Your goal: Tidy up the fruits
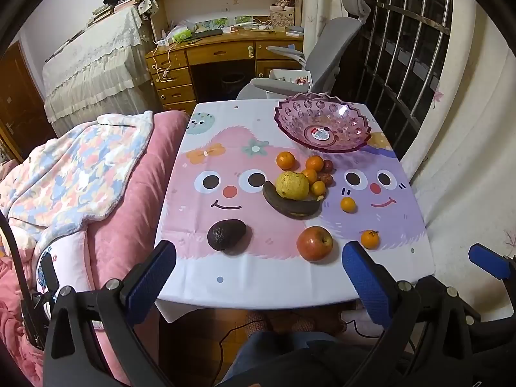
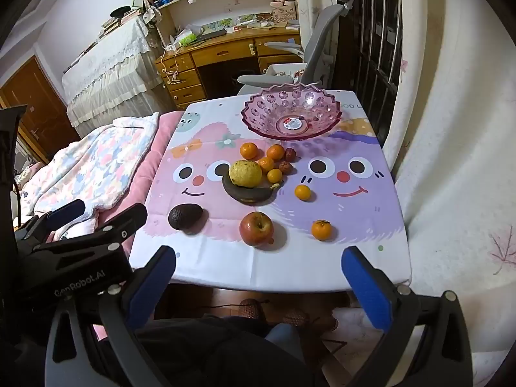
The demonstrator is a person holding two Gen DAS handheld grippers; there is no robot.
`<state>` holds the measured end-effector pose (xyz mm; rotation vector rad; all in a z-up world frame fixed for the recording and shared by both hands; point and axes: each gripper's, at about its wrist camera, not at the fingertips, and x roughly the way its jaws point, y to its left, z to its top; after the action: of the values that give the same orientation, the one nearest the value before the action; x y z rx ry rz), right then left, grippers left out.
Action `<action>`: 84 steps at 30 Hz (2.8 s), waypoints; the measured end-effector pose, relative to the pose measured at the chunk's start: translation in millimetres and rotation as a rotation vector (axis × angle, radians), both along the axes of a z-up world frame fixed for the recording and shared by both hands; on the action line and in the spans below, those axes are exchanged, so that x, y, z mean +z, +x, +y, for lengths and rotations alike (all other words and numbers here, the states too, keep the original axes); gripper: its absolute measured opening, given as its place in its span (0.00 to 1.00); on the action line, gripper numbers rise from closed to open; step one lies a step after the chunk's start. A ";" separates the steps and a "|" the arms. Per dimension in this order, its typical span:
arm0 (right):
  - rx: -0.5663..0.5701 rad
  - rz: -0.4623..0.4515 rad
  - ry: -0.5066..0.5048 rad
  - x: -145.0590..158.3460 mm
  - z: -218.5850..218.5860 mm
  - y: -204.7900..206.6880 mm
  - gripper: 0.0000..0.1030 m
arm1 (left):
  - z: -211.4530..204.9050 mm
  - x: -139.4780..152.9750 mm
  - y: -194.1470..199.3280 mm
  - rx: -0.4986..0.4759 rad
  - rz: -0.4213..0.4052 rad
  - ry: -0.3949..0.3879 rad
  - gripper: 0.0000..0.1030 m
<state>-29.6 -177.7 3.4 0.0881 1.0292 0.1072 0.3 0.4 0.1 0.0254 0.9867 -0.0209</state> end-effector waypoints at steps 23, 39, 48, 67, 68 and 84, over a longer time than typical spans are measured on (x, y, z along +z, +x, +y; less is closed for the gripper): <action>-0.002 -0.001 -0.003 -1.2 -0.3 1.1 1.00 | -1.7 4.0 1.3 -0.001 -0.016 0.005 0.99; -0.003 0.002 -0.002 -2.7 0.1 2.7 1.00 | -3.5 3.8 1.9 -0.002 -0.023 0.008 0.99; -0.003 -0.012 0.008 -4.9 -2.4 5.6 1.00 | -6.1 7.9 12.7 -0.012 -0.041 0.022 0.99; -0.038 -0.066 -0.008 4.7 -10.9 12.9 1.00 | 12.1 -6.1 17.7 0.020 0.038 0.049 0.99; -0.046 -0.064 -0.008 2.2 -11.5 13.2 1.00 | 14.6 -8.8 18.2 0.023 0.047 0.049 0.99; -0.212 -0.023 -0.088 -50.6 -12.7 17.2 1.00 | 92.8 -68.7 55.9 0.005 0.175 -0.057 0.99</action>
<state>-12.5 -190.4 -47.2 0.1154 0.9947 -0.1291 56.1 93.2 -68.6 -0.0314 1.1604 -0.0469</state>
